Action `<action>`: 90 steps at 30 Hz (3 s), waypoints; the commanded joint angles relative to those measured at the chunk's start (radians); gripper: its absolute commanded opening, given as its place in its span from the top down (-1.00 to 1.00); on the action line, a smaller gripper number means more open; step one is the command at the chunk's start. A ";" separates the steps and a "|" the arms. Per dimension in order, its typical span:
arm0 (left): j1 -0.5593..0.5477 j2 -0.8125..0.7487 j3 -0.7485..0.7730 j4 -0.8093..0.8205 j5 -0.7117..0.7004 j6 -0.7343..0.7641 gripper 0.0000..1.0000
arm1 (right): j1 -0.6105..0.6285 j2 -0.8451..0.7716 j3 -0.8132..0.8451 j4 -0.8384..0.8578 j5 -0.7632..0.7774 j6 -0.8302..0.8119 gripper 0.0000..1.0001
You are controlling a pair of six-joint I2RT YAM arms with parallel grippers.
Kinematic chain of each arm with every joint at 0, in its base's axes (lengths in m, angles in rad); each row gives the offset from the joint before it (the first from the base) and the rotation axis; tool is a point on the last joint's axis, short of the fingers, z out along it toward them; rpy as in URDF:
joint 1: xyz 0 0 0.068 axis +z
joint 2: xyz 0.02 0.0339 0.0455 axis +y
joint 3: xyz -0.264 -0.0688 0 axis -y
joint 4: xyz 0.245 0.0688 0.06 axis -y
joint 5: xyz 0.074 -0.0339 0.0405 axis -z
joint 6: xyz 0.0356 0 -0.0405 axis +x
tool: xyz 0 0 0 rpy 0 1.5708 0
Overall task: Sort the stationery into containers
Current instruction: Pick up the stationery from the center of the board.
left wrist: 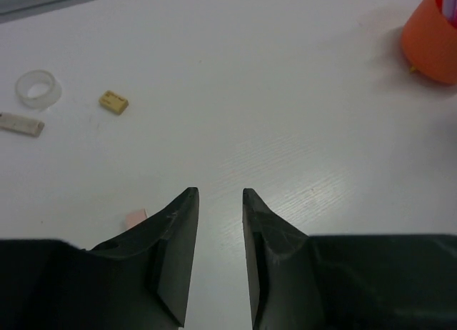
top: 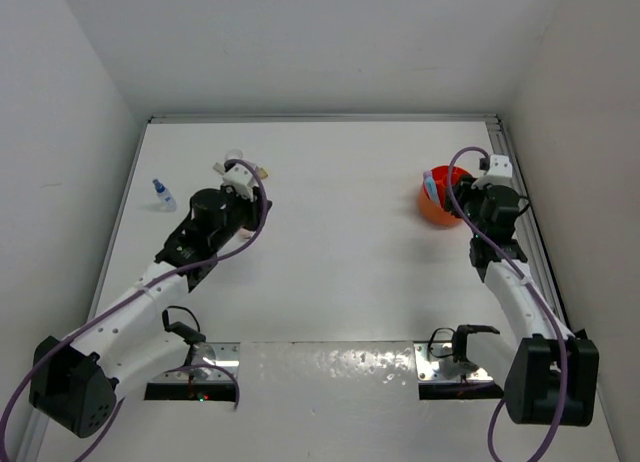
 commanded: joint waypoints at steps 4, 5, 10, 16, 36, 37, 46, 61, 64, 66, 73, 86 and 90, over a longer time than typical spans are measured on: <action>0.073 0.056 0.028 -0.169 -0.087 -0.028 0.19 | 0.125 -0.023 0.114 -0.082 0.009 0.023 -0.07; 0.085 0.074 0.040 -0.236 -0.084 -0.032 0.07 | 0.157 -0.018 0.140 -0.111 0.001 0.003 -0.11; 0.173 0.200 0.145 -0.396 -0.087 -0.078 -0.38 | 0.260 0.032 0.229 -0.233 -0.039 -0.016 -0.23; 0.321 0.246 0.212 -0.419 -0.171 -0.201 -0.20 | 0.358 0.092 0.267 -0.229 -0.057 -0.045 -0.24; 0.739 0.606 0.197 0.137 -0.047 0.080 -0.99 | 0.472 0.471 0.658 -0.160 -0.183 -0.160 -0.33; 0.743 0.623 0.218 0.148 -0.073 0.080 -0.99 | 0.475 0.496 0.698 -0.166 -0.183 -0.161 -0.32; 0.774 0.784 0.313 0.240 -0.044 0.132 -0.80 | 0.495 0.560 0.791 -0.177 -0.160 -0.169 -0.33; 0.802 0.844 0.387 0.068 0.045 0.185 -0.48 | 0.509 0.580 0.843 -0.225 -0.091 -0.244 -0.41; 0.803 0.838 0.381 0.061 0.047 0.196 -0.42 | 0.509 0.576 0.843 -0.228 -0.088 -0.255 -0.41; 0.800 0.835 0.381 0.056 0.044 0.195 -0.41 | 0.507 0.572 0.840 -0.229 -0.085 -0.258 -0.41; 0.788 0.832 0.360 0.091 -0.004 0.208 -0.15 | 0.509 0.557 0.823 -0.228 -0.070 -0.258 -0.41; 0.774 0.831 0.367 0.067 0.004 0.208 0.10 | 0.507 0.531 0.798 -0.229 -0.050 -0.306 -0.42; 0.774 0.821 0.361 0.036 0.008 0.211 -0.35 | 0.509 0.525 0.795 -0.229 -0.048 -0.307 -0.43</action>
